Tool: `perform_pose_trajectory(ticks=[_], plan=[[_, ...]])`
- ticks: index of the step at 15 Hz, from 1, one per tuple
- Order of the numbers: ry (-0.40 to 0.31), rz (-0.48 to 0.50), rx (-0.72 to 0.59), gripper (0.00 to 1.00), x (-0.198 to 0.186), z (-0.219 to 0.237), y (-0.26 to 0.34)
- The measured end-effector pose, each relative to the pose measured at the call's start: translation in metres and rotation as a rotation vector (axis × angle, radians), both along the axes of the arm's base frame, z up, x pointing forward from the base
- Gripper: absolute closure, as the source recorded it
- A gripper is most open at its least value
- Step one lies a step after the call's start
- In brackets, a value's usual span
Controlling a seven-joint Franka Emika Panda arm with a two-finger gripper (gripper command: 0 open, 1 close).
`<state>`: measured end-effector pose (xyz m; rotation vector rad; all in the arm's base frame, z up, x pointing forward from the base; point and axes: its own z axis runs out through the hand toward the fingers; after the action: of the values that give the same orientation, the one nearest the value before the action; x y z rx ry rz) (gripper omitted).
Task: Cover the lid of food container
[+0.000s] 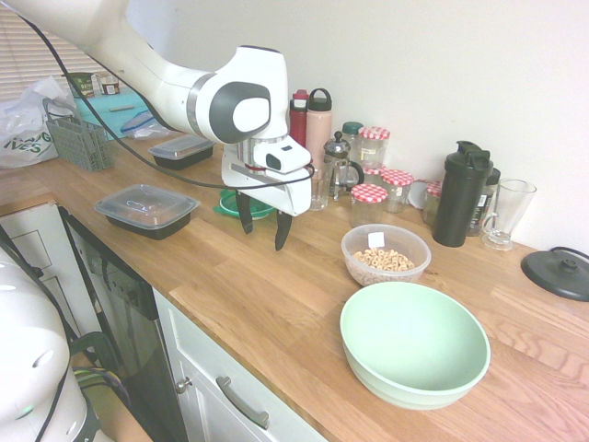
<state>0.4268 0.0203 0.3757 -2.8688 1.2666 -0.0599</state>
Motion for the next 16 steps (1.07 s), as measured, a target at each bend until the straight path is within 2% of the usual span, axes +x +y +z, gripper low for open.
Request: perform_pose_trajectory(ticks=[3, 5, 8, 11, 16], plan=[[-0.026, -0.012, 0.027, 0.00, 0.005, 0.005, -0.003], [-0.074, -0.008, 0.110, 0.00, 0.018, 0.016, 0.005], [-0.130, 0.066, 0.259, 0.00, 0.043, 0.016, 0.019], [-0.132, 0.073, 0.349, 0.00, 0.073, 0.002, 0.018], [-0.135, 0.044, 0.385, 0.00, 0.122, -0.022, 0.018]])
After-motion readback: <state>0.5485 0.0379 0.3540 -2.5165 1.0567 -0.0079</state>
